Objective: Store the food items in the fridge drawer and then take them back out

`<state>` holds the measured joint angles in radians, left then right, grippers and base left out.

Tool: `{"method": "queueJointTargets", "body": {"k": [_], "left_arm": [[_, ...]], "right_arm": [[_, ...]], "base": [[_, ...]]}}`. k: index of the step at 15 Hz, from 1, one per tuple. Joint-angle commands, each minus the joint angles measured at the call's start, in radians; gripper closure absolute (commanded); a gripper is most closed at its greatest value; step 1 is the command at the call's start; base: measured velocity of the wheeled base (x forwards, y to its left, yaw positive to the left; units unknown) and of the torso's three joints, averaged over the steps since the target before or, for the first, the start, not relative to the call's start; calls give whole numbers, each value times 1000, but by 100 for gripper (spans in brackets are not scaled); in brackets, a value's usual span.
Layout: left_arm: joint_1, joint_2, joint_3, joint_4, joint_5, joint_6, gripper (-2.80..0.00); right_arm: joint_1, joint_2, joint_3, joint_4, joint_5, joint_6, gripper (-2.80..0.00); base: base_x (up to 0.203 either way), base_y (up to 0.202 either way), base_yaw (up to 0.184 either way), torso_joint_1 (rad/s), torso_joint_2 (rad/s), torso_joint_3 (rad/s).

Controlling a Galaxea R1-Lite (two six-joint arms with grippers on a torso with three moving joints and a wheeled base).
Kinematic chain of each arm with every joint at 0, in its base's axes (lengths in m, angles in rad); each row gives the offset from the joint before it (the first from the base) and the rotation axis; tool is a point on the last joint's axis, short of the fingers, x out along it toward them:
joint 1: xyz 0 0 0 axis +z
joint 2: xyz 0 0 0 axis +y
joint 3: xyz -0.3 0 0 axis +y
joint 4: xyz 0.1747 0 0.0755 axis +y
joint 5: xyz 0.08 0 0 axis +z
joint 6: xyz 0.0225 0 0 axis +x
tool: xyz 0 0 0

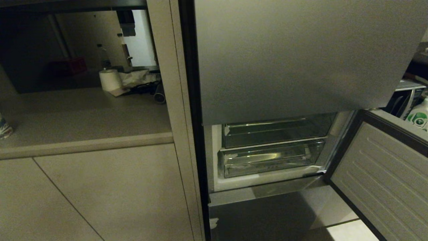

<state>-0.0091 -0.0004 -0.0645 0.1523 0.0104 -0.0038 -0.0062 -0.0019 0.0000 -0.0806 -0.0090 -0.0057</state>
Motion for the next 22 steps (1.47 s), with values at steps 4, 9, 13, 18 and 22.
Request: {"method": "queueJointTargets", "body": {"k": [4,9,13,18,22], "left_arm": [[0,0,0,1,0,1,0],[0,0,0,1,0,1,0],[0,0,0,1,0,-1,0],[0,0,0,1,0,-1,0],[0,0,0,1,0,-1,0]], "right_arm": [[0,1,31,-1,0,-2,0],[0,0,31,-1,0,1,0],[0,1,31,-1,0,10,0],[0,0,29,3,3,-3,0],[-1,9,-80,86,-60,3,0]], "base": [[-198,0,1,2,2,1],[-195,0,1,3,1,2],[-198,0,1,2,1,2],[-60,0,0,4,0,0],[0,0,0,0,0,0]]}}
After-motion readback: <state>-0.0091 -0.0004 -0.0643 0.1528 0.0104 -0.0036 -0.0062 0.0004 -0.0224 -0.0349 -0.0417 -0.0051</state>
